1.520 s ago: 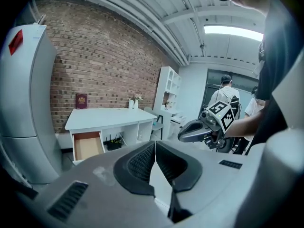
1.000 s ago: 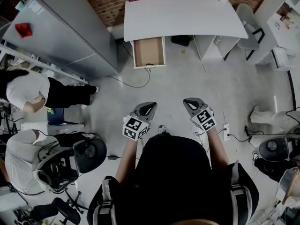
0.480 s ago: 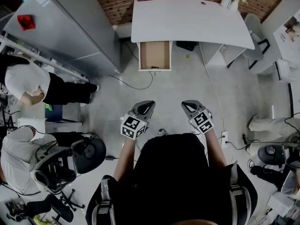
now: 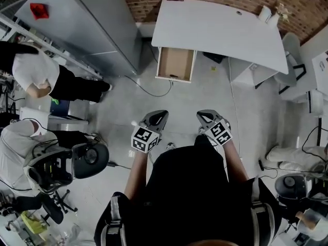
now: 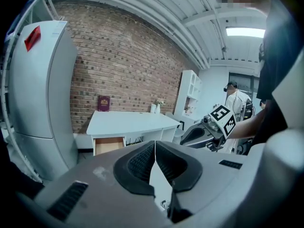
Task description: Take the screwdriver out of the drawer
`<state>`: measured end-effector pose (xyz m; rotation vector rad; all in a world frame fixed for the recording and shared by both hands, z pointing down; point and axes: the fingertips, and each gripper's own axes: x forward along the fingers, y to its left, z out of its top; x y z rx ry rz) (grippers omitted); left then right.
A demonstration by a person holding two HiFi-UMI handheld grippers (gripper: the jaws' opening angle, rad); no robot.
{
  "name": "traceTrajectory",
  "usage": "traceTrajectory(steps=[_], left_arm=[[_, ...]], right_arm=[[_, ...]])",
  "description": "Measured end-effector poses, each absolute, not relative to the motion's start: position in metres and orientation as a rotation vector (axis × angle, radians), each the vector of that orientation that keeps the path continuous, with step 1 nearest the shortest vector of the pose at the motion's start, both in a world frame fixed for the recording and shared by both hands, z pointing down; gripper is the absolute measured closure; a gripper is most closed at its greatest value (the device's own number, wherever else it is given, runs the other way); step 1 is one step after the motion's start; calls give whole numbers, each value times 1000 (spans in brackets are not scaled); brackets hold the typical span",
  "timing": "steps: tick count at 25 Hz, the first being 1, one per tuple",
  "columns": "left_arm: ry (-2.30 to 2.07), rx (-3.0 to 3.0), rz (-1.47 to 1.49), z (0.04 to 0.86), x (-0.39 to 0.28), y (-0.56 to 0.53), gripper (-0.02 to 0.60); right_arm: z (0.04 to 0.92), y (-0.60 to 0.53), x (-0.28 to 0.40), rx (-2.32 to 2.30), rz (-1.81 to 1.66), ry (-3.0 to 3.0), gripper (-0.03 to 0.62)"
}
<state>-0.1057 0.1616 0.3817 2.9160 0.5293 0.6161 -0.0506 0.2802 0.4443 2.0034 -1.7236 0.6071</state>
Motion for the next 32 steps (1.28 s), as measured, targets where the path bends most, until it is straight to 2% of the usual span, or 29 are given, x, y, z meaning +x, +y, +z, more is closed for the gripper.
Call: traceTrajectory(steps=[18,32], left_arm=[[123,2924,588,371,-19,224,564],[-156,2862,615,384,-36,217,563]], right_arm=[[443,324,68,1740,578,-1966,539],[462,303,80,1506,561,-2075,539]])
